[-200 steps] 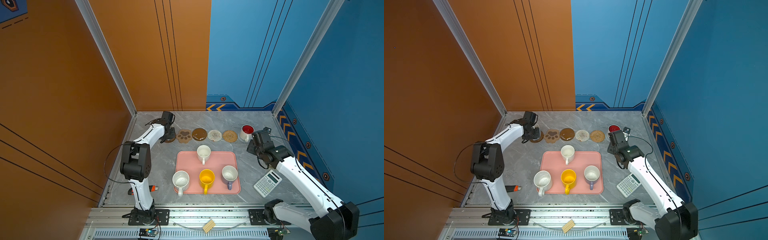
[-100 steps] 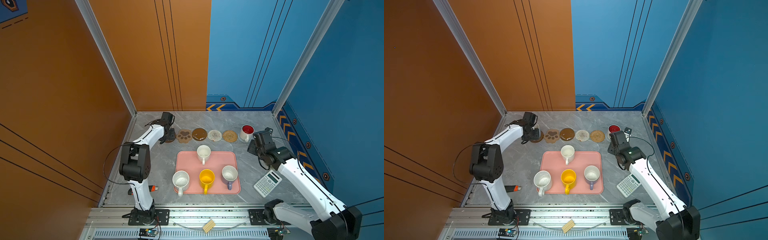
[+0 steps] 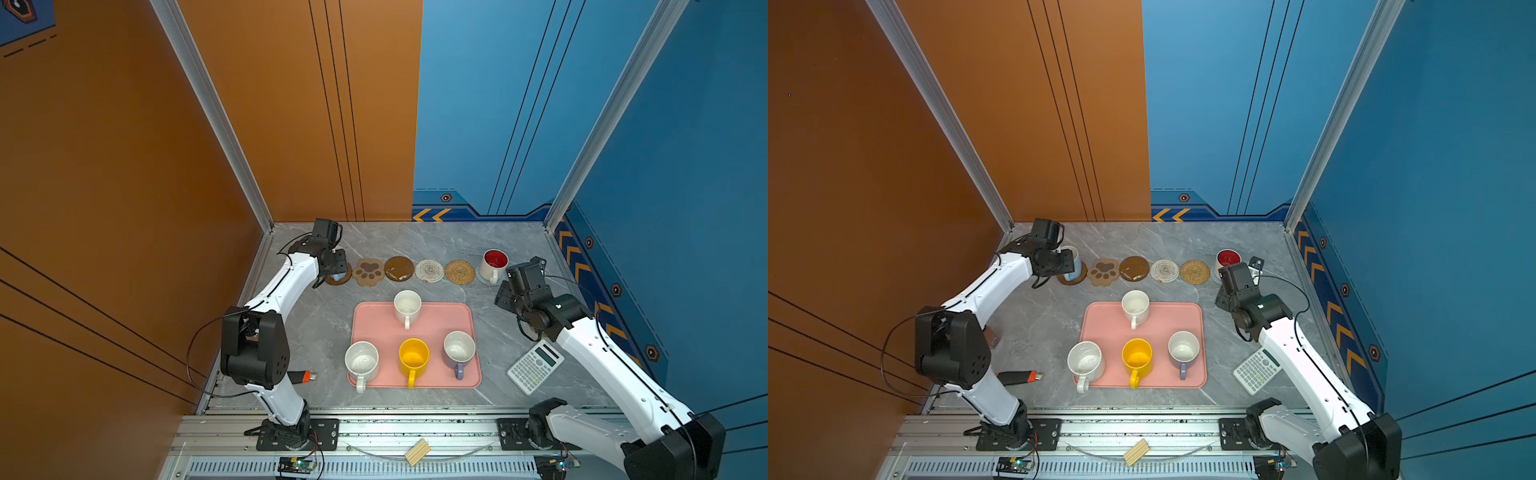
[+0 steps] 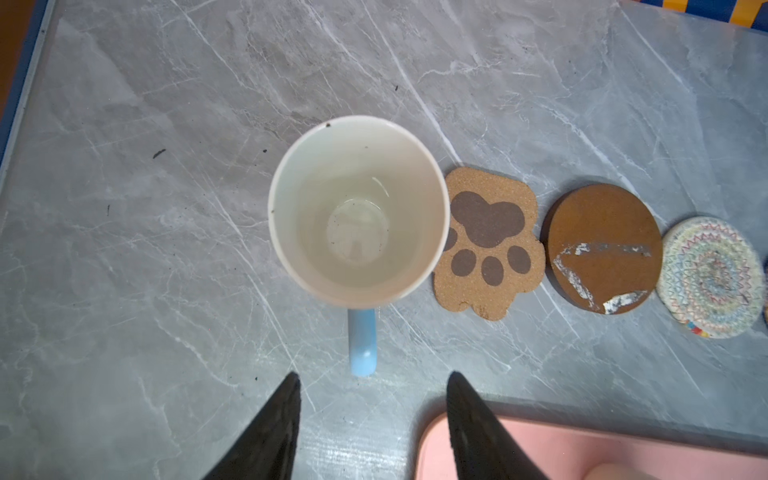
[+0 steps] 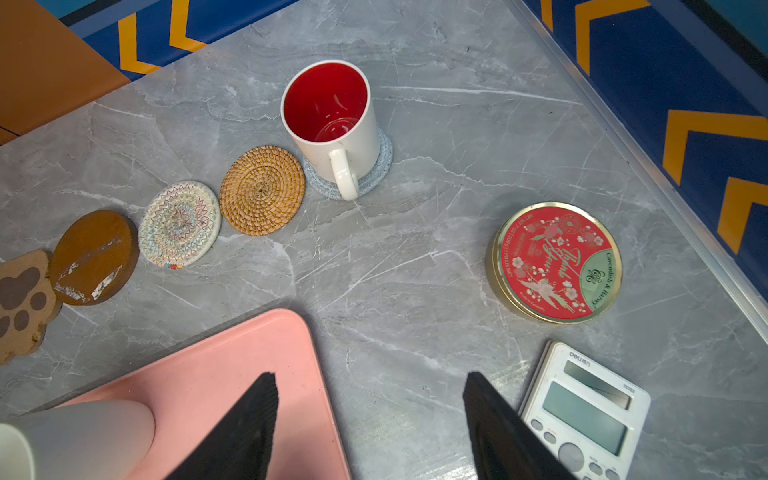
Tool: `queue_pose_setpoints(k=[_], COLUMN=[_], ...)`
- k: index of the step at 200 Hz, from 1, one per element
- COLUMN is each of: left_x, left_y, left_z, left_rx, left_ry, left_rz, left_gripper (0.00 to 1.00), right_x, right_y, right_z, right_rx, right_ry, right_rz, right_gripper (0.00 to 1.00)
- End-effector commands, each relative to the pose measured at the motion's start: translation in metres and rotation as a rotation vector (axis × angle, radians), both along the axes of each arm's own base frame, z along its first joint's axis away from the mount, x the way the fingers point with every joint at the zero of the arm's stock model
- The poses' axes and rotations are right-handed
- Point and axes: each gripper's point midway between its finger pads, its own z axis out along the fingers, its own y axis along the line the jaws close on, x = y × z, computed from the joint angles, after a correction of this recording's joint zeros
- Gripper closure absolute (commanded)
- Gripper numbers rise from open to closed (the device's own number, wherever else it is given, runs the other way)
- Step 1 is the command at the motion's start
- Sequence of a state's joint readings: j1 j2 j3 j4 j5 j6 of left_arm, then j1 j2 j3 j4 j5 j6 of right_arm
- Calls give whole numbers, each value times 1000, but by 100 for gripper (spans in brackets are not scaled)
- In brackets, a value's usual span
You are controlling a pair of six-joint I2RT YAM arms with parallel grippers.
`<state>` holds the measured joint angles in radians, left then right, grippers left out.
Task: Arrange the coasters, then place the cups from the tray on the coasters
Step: 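Lower the blue-handled mug onto the wooden coaster and open the left gripper, then raise the left gripper while the right swings over the white mug on the tray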
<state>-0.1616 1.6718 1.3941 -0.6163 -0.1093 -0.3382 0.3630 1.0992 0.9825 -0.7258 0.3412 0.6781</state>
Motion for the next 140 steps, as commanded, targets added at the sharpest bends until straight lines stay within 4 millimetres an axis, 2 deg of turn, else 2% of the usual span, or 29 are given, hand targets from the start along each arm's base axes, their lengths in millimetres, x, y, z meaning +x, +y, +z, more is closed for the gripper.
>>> queue_pose_setpoints(k=[1, 81, 108, 140], left_x=[-13, -47, -57, -70], left_y=[-1, -31, -43, -56], left_z=[9, 29, 39, 47], left_rx=[-37, -78, -85, -82], left_ry=[-14, -59, -88, -112], left_rz=[5, -91, -124, -172], left_gripper=[41, 39, 39, 39], right_x=[-4, -1, -2, -3], right_y=[5, 41, 65, 104], right_z=[8, 9, 8, 3], right_rx=[9, 35, 45, 61], right_ry=[4, 33, 47, 77], right_rz=[21, 141, 205, 309], right_gripper=[30, 28, 28, 28])
